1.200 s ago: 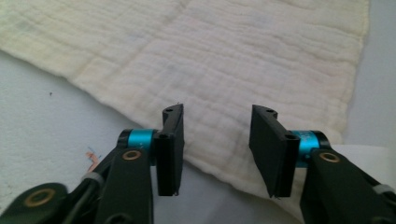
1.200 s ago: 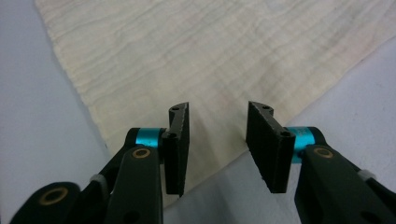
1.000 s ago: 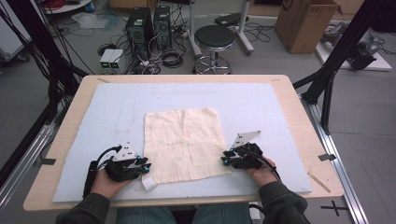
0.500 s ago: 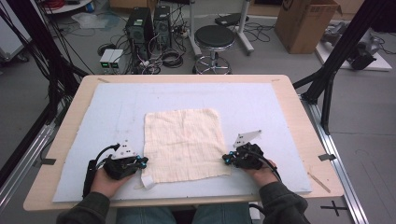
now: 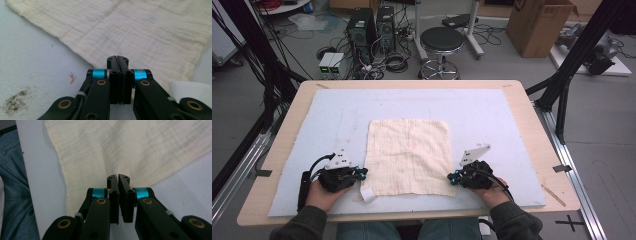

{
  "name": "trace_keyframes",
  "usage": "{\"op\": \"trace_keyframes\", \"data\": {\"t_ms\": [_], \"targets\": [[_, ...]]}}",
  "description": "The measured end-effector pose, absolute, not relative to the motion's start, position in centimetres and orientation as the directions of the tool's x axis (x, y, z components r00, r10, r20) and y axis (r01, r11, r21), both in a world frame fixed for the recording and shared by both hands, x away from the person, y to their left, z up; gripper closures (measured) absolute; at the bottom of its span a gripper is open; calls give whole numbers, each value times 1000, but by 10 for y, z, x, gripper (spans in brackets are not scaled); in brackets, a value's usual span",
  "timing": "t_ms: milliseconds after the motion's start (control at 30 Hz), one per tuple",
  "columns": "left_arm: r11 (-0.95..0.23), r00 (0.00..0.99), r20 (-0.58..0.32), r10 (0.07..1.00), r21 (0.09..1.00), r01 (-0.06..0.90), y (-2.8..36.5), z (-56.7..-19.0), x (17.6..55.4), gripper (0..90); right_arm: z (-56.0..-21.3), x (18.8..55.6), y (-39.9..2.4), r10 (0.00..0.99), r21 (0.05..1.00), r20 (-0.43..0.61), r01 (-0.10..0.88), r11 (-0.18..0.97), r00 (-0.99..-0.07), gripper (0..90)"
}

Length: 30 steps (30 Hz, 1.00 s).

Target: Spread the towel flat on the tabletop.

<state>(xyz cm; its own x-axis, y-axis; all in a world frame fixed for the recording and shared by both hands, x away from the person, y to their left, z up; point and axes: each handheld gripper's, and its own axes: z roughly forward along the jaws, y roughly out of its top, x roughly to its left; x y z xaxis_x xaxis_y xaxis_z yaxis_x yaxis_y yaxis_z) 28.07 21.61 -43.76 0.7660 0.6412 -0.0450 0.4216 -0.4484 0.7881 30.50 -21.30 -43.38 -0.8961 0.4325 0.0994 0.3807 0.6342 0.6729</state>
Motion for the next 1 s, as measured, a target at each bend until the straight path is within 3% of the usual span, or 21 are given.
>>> {"op": "trace_keyframes", "data": {"t_ms": [233,400,600,733,1000], "targets": [[-402,814,-109,571,827,393,215,-432,278,702,-432,309,-217,454,703,118,398,590,-883,718],[-462,880,-129,456,811,358,207,-433,269,652,-431,305,-213,394,714,118,354,604,-911,643],[-541,893,-120,434,758,365,202,-441,268,615,-434,302,-208,318,714,124,307,629,-940,573],[-539,889,-108,445,760,362,202,-443,268,659,-437,299,-205,292,688,106,282,669,-951,589],[-543,883,-95,460,757,364,204,-442,269,869,-437,301,-208,305,679,82,277,680,-949,819]]}}
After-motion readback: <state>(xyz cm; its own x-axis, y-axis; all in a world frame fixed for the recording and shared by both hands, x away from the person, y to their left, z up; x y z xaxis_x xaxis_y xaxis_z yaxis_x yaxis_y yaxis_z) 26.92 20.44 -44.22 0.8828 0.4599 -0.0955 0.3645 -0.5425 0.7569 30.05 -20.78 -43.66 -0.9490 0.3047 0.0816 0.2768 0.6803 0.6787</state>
